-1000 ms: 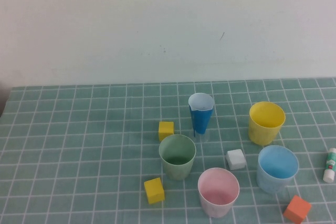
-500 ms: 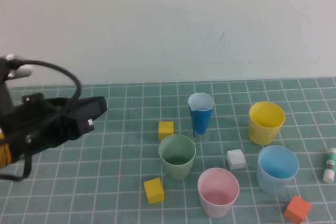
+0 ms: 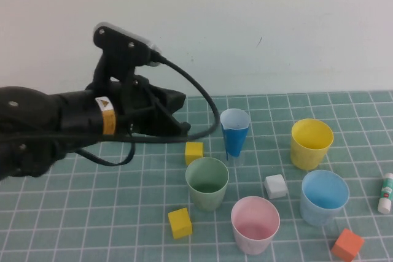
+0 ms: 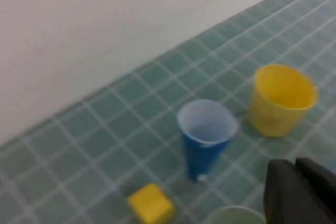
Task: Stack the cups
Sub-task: Pick up the green cup
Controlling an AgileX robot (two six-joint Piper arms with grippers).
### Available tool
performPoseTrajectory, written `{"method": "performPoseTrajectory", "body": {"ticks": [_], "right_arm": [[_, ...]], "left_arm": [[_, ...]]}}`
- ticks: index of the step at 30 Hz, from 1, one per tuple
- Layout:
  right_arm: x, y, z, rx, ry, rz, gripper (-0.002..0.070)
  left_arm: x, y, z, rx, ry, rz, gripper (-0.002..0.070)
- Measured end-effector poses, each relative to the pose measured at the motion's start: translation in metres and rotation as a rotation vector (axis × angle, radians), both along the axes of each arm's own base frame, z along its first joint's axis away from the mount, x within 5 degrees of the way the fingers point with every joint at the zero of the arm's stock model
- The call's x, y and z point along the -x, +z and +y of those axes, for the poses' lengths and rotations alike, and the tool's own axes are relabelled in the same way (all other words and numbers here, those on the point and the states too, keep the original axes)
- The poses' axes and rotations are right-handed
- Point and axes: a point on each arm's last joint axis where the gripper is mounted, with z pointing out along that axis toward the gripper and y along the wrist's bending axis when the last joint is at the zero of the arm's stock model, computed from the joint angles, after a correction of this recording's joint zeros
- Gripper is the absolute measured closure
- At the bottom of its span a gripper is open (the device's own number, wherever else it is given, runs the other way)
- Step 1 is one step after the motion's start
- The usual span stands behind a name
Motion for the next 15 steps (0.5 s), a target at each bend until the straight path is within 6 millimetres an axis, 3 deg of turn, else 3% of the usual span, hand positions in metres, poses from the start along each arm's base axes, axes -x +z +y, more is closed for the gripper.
{"method": "performPoseTrajectory", "body": {"ticks": [4, 7, 11, 15], "right_arm": [[-0.001, 0.001, 0.000, -0.001, -0.004, -0.008, 0.0678], [-0.001, 0.001, 0.000, -0.001, -0.005, -0.011, 0.0678], [-0.001, 0.001, 0.000, -0.008, -0.006, -0.014, 0.0678], [-0.001, 0.002, 0.000, -0.011, -0.011, -0.021, 0.0678]], "left_arm": [[-0.008, -0.003, -0.005, -0.255, 0.216, -0.202, 0.0677], [-0.010, 0.001, 0.008, -0.419, 0.471, -0.202, 0.0677], [-0.001, -0.006, 0.020, -0.493, 0.589, 0.084, 0.0677], [0.015, -0.023, 0.000, -0.416, 0.367, 0.357, 0.0677]]}}
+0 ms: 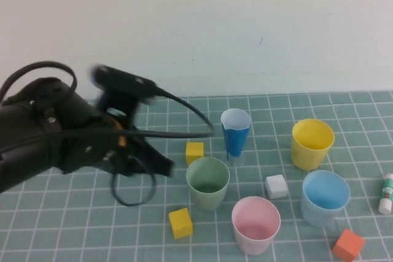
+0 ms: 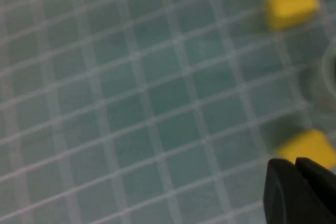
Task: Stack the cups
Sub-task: Pick up the green cup
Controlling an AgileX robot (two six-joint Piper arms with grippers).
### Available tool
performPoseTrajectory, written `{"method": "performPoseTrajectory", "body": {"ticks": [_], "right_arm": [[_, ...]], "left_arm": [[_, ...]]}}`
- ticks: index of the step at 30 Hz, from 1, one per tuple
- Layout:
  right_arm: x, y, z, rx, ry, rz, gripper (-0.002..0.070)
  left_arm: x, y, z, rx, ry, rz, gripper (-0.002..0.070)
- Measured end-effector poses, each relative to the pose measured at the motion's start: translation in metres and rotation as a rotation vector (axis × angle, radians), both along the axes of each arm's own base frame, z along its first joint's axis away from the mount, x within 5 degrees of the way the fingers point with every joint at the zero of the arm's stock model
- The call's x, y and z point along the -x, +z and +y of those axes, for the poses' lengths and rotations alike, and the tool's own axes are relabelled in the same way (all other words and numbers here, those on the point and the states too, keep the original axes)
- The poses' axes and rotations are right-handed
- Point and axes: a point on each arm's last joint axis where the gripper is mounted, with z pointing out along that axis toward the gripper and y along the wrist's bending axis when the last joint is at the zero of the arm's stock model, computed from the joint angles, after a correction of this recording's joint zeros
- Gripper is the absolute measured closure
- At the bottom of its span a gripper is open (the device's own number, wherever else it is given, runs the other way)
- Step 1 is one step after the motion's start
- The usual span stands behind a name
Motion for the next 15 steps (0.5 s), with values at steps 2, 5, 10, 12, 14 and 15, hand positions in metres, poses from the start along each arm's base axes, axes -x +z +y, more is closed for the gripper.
{"method": "performPoseTrajectory", "body": {"ticks": [2, 5, 10, 12, 14, 15], "right_arm": [[0.000, 0.000, 0.000, 0.000, 0.000, 0.000, 0.0678], [0.000, 0.000, 0.000, -0.002, 0.000, 0.000, 0.0678], [0.000, 0.001, 0.001, -0.020, -0.003, -0.002, 0.0678], [0.000, 0.001, 0.001, -0.030, -0.004, -0.002, 0.0678], [0.000, 0.001, 0.002, -0.039, -0.005, -0.003, 0.0678], [0.000, 0.001, 0.002, -0.043, -0.006, -0.003, 0.0678]], "left_arm": [[0.002, -0.006, -0.013, 0.081, -0.066, 0.072, 0.0677], [-0.004, -0.008, -0.027, 0.160, -0.099, 0.115, 0.0676], [-0.026, -0.008, -0.047, 0.206, -0.096, 0.140, 0.0583], [-0.035, -0.011, -0.053, 0.205, -0.096, 0.148, 0.0496], [-0.045, -0.016, -0.059, 0.197, -0.096, 0.156, 0.0386], [-0.050, -0.021, -0.062, 0.188, -0.097, 0.163, 0.0345]]}}
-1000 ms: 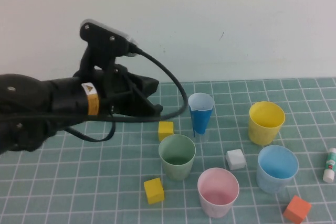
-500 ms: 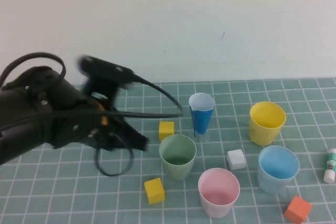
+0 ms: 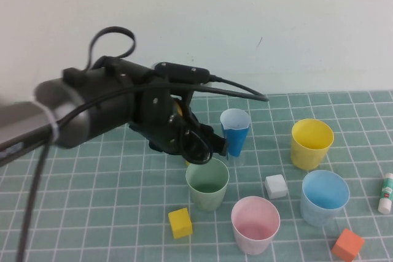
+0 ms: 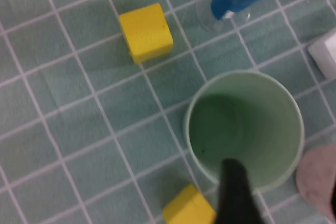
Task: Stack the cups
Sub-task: Pick up the green cup, then place the green cup on the pink cup
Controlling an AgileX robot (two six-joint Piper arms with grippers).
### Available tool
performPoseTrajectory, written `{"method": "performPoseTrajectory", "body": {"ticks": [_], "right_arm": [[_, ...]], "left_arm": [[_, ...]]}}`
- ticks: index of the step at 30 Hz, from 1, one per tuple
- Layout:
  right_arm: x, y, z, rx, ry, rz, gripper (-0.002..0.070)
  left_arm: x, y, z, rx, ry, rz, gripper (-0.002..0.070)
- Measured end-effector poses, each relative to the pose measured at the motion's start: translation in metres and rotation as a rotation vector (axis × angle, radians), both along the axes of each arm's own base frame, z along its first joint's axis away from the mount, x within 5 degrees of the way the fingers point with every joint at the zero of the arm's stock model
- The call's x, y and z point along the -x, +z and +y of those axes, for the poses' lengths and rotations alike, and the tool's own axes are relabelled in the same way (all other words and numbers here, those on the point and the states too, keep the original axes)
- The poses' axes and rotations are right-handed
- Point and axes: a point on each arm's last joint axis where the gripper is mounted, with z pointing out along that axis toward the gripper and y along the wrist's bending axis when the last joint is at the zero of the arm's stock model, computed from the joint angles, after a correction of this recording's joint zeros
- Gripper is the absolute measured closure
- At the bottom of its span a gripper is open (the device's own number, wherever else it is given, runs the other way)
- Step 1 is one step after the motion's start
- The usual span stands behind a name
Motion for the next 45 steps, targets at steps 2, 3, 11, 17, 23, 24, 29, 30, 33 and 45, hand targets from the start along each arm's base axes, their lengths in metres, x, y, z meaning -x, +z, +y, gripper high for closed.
{"method": "performPoseTrajectory", "body": {"ticks": [2, 3, 11, 17, 23, 24, 29, 30, 33, 45], "right_arm": [[0.000, 0.000, 0.000, -0.002, 0.000, 0.000, 0.0678], [0.000, 0.000, 0.000, -0.002, 0.001, 0.001, 0.0678], [0.001, -0.001, 0.001, -0.006, 0.011, 0.013, 0.0678], [0.001, -0.001, 0.001, -0.008, 0.010, 0.013, 0.0678], [0.001, -0.001, 0.001, -0.009, 0.011, 0.014, 0.0678], [0.001, -0.001, 0.001, -0.009, 0.011, 0.014, 0.0678], [0.001, -0.001, 0.001, -0.009, 0.011, 0.014, 0.0678], [0.001, -0.001, 0.001, -0.010, 0.012, 0.015, 0.0678], [0.001, -0.001, 0.001, -0.010, 0.012, 0.015, 0.0678], [0.001, -0.001, 0.001, -0.010, 0.012, 0.015, 0.0678]], "left_arm": [[-0.011, -0.009, -0.006, -0.017, -0.008, -0.007, 0.0265], [-0.015, -0.013, -0.008, -0.024, -0.011, -0.011, 0.0242], [-0.038, -0.063, -0.021, -0.103, -0.027, 0.057, 0.0204], [-0.039, -0.088, -0.021, -0.146, -0.030, 0.124, 0.0292], [-0.036, -0.092, -0.020, -0.169, -0.033, 0.159, 0.0601], [-0.036, -0.092, -0.019, -0.174, -0.033, 0.166, 0.0622], [-0.034, -0.082, -0.017, -0.181, -0.041, 0.152, 0.0666], [-0.034, -0.075, -0.017, -0.175, -0.041, 0.138, 0.0667], [-0.030, -0.045, -0.015, -0.141, -0.058, 0.073, 0.0669], [0.006, 0.012, -0.019, 0.040, -0.233, 0.143, 0.0669]]}}
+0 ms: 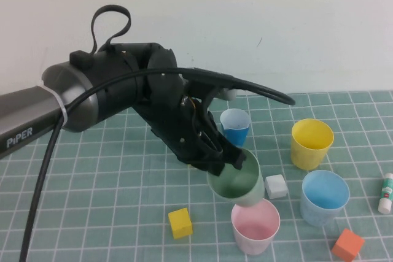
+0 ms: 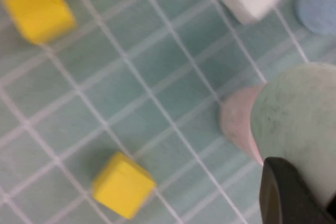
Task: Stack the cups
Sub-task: Place the green cup on the pink cup
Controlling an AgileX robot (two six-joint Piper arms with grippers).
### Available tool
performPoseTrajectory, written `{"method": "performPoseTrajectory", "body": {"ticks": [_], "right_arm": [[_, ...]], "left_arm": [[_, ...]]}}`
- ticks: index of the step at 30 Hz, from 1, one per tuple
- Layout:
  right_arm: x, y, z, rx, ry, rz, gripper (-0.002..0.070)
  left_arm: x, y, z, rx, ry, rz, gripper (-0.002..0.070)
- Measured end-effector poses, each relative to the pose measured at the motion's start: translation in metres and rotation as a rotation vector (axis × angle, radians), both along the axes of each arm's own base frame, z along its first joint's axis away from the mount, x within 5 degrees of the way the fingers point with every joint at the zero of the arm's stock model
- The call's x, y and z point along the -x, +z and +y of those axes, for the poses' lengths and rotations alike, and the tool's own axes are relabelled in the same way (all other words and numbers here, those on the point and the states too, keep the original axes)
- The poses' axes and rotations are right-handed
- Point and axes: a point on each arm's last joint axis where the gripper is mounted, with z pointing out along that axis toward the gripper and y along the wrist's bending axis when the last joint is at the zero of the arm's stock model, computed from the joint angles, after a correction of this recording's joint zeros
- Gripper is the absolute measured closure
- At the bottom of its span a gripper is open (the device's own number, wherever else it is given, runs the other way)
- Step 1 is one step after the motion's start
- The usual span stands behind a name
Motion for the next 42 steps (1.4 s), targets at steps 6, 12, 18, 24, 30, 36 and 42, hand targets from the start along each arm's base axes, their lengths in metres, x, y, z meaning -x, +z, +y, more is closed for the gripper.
{"method": "performPoseTrajectory", "body": {"ticks": [6, 12, 18, 24, 30, 36, 42], "right_arm": [[0.000, 0.000, 0.000, -0.001, -0.001, -0.002, 0.0678], [0.000, 0.000, 0.000, -0.004, -0.003, -0.001, 0.0678], [0.000, 0.000, 0.000, -0.004, -0.003, -0.001, 0.0678], [0.000, 0.000, 0.000, -0.004, -0.003, -0.001, 0.0678], [0.000, -0.002, 0.000, -0.004, -0.003, 0.006, 0.0678], [0.001, -0.003, 0.000, -0.005, 0.000, 0.010, 0.0678], [0.002, -0.006, 0.002, -0.012, 0.025, 0.054, 0.0678]], "left_arm": [[0.006, -0.007, -0.006, 0.033, -0.072, 0.082, 0.0669], [0.008, -0.009, -0.010, 0.044, -0.089, 0.092, 0.0669], [0.011, -0.030, -0.023, -0.031, -0.147, 0.103, 0.0669], [0.008, -0.040, -0.025, -0.070, -0.162, 0.084, 0.0667], [0.005, -0.040, -0.027, -0.053, -0.150, 0.052, 0.0572], [0.004, -0.039, -0.029, -0.038, -0.139, 0.030, 0.0455], [-0.001, -0.014, -0.018, -0.078, -0.079, -0.122, 0.0568]]}}
